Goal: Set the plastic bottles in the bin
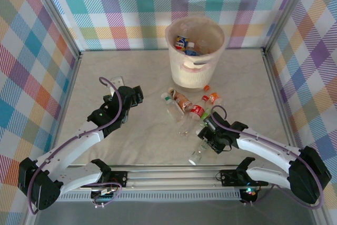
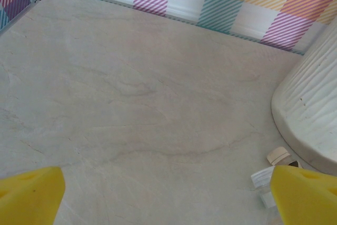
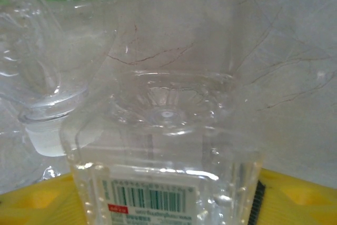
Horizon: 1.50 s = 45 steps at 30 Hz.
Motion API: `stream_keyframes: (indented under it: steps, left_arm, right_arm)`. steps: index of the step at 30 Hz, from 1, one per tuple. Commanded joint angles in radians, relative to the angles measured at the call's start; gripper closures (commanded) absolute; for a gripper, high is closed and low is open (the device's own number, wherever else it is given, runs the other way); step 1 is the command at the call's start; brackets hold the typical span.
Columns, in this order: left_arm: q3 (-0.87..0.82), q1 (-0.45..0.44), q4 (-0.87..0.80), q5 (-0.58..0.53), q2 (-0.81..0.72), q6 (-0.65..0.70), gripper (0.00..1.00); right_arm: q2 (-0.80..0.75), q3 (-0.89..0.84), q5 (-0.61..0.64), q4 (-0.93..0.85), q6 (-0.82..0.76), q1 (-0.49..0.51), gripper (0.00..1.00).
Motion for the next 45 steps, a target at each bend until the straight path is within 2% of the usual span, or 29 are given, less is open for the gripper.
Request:
stream_keyframes:
  steps: [1,5,12,20,25,29,34,45]
  left_arm:
    - [-0.009,0.0,-0.019,-0.029,0.002,0.014,0.0]
    - [-0.008,0.0,-0.018,-0.029,0.002,0.014,0.0]
    - [-0.007,0.0,-0.015,-0.028,0.005,0.01,0.0]
    - [-0.009,0.0,-0.018,-0.03,0.001,0.002,0.0]
    - [-0.012,0.0,-0.012,-0.021,-0.003,-0.01,0.0]
    - [-0.014,0.001,-0.008,-0.004,-0.004,-0.021,0.0]
    - [-0.018,0.0,-0.01,0.012,-0.013,-0.029,0.0]
    - [-0.035,0.0,0.001,0.055,-0.02,-0.044,0.0]
  right_arm:
    - [-0.037,-0.006,0.031,-0.041,-0.003,0.002,0.4]
    - [-0.094,0.002,0.047,-0.095,-0.013,-0.003,0.52]
    - [-0.179,0.134,0.138,-0.298,-0.118,-0.034,0.59]
    - [-0.144,0.5,0.389,-0.5,-0.392,-0.059,0.62]
    - [-0.062,0.752,0.485,-0.418,-0.648,-0.086,0.63]
    - [0.043,0.921,0.484,-0.261,-0.852,-0.112,0.62]
    - [0.211,1.151,0.443,-0.139,-1.024,-0.173,0.61]
    - [0.603,1.651,0.273,-0.06,-1.091,-0.292,0.6]
